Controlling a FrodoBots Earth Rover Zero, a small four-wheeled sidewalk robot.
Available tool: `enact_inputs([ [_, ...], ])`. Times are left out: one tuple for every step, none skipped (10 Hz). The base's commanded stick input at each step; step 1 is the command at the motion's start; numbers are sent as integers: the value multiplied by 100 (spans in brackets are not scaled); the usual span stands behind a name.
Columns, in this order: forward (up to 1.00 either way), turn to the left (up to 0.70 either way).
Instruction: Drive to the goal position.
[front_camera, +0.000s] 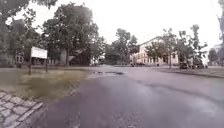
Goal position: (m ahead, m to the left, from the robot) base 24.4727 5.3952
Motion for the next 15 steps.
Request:
enact_inputs([
  [70, 0],
  [70, 0],
  [70, 0],
  [70, 0],
  [70, 0],
  [70, 0],
  [70, 0],
  [70, 0],
  [70, 0],
  [70, 0],
  [70, 0],
  [70, 0],
  [70, 0],
  [70, 0],
  [70, 0],
])
